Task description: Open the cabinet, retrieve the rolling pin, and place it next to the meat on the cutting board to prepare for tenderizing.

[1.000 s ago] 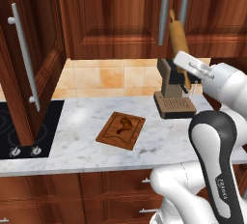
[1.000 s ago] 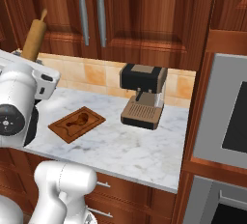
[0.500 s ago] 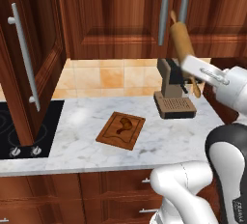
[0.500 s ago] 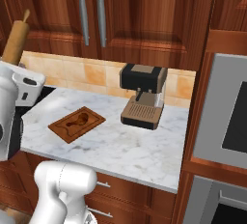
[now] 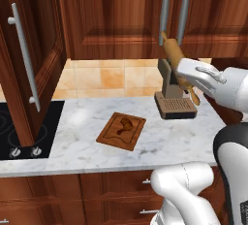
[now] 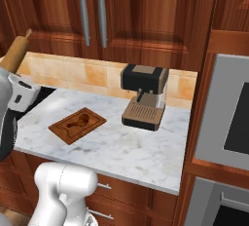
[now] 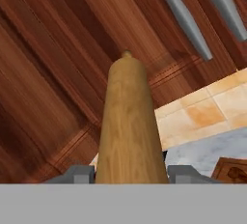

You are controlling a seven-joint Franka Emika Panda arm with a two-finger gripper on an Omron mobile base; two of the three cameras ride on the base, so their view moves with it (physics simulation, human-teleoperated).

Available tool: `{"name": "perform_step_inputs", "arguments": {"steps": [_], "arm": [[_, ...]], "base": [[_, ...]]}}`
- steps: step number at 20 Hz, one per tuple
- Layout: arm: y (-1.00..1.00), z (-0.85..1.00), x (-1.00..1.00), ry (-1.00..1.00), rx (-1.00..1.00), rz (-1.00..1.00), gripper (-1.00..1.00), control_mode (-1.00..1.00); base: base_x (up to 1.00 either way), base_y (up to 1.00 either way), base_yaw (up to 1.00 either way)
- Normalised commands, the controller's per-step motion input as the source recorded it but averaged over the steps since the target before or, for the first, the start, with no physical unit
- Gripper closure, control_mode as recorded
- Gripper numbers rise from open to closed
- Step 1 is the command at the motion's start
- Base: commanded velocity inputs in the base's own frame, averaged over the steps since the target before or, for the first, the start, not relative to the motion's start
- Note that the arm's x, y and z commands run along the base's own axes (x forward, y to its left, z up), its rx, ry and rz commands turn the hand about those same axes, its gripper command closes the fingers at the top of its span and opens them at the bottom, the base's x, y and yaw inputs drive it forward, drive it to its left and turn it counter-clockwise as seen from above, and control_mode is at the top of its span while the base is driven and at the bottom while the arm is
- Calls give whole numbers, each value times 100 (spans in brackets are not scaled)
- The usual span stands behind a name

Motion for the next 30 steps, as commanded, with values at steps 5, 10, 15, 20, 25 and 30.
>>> {"name": "perform_step_inputs", "arguments": {"steps": [5, 10, 15, 20, 25, 30], "arm": [[-13, -57, 33, 27, -6, 11, 100, -100], [1, -64, 4, 6, -24, 17, 100, -100], [12, -61, 21, 1, -29, 24, 100, -100], [1, -52, 62, 3, -21, 22, 100, -100], [2, -41, 44, 5, -13, 19, 100, -100], [25, -39, 12, 5, -11, 16, 100, -100]], "base": [[0, 0, 0], [0, 0, 0], [0, 0, 0], [0, 0, 0], [0, 0, 0], [0, 0, 0]]}}
